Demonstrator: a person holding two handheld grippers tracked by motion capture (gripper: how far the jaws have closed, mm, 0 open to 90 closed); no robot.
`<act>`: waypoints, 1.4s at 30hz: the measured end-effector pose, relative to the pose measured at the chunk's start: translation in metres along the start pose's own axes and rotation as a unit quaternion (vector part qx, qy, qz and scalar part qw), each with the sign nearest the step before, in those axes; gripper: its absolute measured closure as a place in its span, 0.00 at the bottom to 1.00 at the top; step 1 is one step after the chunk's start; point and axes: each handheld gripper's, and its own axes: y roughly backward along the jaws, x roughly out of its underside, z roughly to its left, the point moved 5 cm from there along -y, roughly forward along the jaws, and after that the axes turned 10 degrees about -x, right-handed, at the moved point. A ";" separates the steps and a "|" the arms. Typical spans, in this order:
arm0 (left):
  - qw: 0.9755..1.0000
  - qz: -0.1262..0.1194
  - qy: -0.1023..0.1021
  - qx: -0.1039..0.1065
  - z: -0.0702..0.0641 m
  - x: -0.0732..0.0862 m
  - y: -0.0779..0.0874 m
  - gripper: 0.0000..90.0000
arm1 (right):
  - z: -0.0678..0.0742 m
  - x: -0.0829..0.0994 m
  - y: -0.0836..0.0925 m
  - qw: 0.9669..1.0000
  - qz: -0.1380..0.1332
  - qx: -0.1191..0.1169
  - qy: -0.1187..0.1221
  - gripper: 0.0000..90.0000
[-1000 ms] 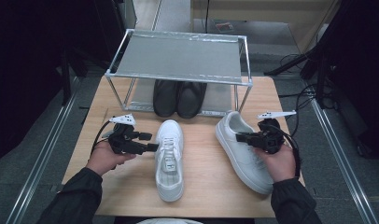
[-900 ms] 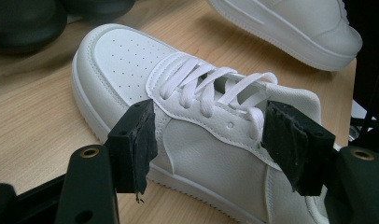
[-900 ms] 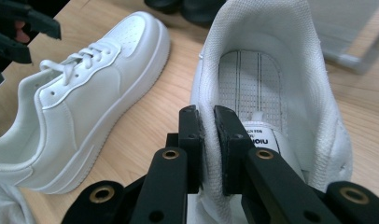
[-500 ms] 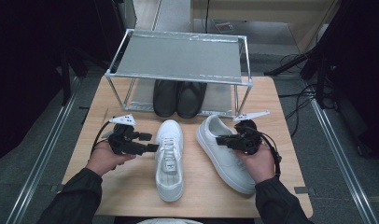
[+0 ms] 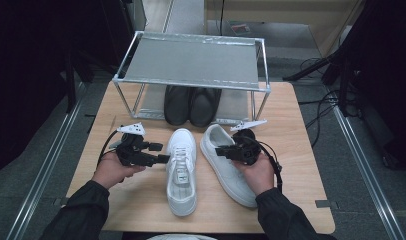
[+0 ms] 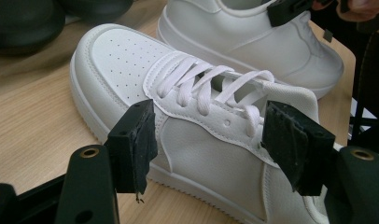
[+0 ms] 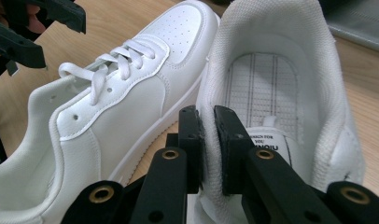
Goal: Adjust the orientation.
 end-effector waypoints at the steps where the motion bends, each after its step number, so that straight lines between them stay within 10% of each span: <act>1: 1.000 0.000 -0.001 -0.001 0.000 0.000 0.000 0.39 | 0.000 0.001 -0.003 1.000 0.000 0.000 0.001 0.92; 17: 1.000 -0.004 0.000 -0.001 0.000 0.000 0.001 0.39 | 0.011 0.000 0.014 0.999 -0.042 0.009 0.022 0.78; 24: 1.000 -0.003 0.001 -0.001 0.000 0.000 0.001 0.39 | 0.023 0.003 0.037 0.998 -0.059 0.002 0.036 0.92; 42: 1.000 -0.006 0.000 -0.003 -0.001 0.000 0.002 0.39 | 0.023 0.056 0.000 1.000 0.026 -0.005 0.012 1.00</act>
